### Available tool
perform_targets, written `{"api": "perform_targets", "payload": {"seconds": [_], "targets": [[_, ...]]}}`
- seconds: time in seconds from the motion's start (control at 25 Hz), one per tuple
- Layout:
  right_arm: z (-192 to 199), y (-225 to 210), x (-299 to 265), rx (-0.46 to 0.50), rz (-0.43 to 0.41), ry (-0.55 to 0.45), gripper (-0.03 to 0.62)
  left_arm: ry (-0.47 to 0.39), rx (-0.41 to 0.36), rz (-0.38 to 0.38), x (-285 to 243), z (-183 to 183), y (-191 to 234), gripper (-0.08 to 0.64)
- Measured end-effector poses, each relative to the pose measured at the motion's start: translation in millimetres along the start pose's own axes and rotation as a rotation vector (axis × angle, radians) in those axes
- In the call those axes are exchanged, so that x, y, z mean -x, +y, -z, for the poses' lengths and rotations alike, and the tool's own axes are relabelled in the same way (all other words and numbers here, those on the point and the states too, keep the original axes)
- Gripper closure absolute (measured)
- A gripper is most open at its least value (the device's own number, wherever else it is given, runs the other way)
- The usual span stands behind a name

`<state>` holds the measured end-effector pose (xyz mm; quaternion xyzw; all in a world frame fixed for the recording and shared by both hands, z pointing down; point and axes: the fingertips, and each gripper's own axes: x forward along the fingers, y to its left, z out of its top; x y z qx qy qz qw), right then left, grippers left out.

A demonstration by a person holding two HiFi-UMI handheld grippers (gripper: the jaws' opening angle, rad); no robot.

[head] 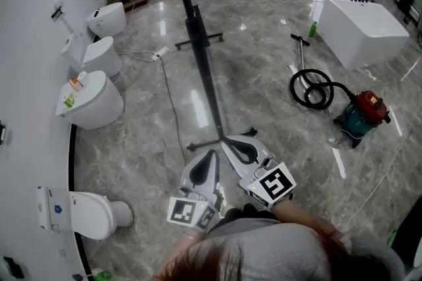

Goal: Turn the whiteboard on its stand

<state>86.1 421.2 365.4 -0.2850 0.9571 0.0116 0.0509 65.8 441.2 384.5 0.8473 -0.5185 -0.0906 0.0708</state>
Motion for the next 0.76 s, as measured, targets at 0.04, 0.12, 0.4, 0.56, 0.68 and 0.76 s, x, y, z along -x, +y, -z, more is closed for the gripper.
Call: {"api": "perform_targets", "payload": {"seconds": [0.04, 0.12, 0.4, 0.56, 0.68, 0.76], "targets": [[-0.5, 0.3, -0.1, -0.004, -0.003, -0.004, 0.588, 0.000, -0.001, 0.000, 0.1, -0.1, -0.1, 0.557], [-1.2, 1.3, 0.6, -0.006, -0.008, -0.007, 0.588, -0.001, -0.001, 0.000, 0.4, -0.1, -1.2, 0.557], [-1.9, 5.7, 1.4, 0.000, -0.015, -0.004, 0.588, -0.003, 0.000, 0.008, 2.4, -0.2, -4.1, 0.557], [-3.6, 7.0, 3.1, 0.007, -0.011, -0.009, 0.588, -0.008, 0.001, 0.012, 3.7, -0.7, -5.4, 0.558], [-5.9, 7.7, 4.9, 0.014, -0.007, -0.013, 0.588, -0.010, -0.003, 0.019, 3.4, -2.1, -7.2, 0.558], [-6.1, 7.8, 5.4, 0.015, -0.005, -0.012, 0.588, -0.011, -0.005, 0.024, 2.7, -2.7, -7.6, 0.558]]}}
